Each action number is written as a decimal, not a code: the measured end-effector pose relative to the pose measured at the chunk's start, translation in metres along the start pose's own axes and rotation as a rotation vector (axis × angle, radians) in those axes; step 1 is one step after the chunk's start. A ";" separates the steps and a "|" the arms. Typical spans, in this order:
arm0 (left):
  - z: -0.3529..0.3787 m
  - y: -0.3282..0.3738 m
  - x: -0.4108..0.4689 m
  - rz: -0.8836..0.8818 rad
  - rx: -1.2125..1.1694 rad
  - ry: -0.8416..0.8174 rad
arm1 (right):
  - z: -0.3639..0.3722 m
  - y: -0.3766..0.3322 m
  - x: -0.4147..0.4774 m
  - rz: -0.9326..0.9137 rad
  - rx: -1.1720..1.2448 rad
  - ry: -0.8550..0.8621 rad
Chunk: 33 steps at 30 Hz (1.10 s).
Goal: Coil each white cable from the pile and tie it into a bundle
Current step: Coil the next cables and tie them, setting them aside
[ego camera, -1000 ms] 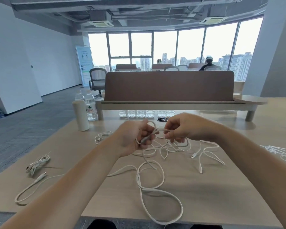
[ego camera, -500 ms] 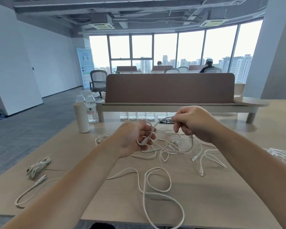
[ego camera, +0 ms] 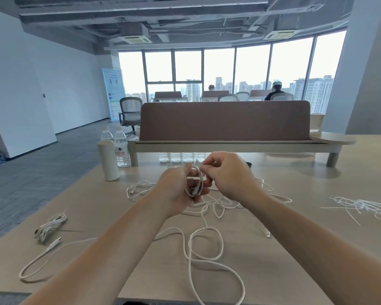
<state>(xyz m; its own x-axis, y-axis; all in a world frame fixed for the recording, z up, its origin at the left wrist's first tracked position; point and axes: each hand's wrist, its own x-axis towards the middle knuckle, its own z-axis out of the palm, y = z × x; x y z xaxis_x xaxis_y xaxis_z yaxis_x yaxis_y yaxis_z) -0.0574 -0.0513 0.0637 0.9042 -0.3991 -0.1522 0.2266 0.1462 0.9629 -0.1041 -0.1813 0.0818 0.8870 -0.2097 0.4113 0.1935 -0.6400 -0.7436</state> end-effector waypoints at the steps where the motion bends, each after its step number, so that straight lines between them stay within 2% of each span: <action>1: 0.000 0.001 -0.001 0.001 -0.008 -0.001 | 0.002 0.000 -0.001 -0.022 0.001 -0.022; 9: 0.001 0.003 -0.002 0.026 -0.031 -0.092 | 0.008 -0.001 -0.006 -0.087 -0.086 -0.094; 16: -0.002 0.002 0.001 0.112 -0.010 -0.026 | 0.012 0.001 -0.009 -0.121 -0.029 -0.173; 23: -0.024 0.019 0.004 0.077 -0.069 0.036 | -0.007 0.005 -0.010 -0.040 0.042 -0.454; 29: -0.026 0.015 0.000 0.054 -0.088 0.028 | -0.005 0.014 -0.010 0.039 0.223 -0.364; 33: -0.022 0.011 0.001 0.040 -0.072 0.034 | 0.003 0.014 -0.008 -0.013 0.006 -0.335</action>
<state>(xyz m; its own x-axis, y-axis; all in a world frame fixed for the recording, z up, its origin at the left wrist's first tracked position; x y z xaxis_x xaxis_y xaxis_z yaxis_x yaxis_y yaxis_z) -0.0456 -0.0304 0.0692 0.9246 -0.3607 -0.1221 0.2139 0.2266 0.9502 -0.1077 -0.1863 0.0666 0.9728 0.0537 0.2252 0.2071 -0.6361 -0.7433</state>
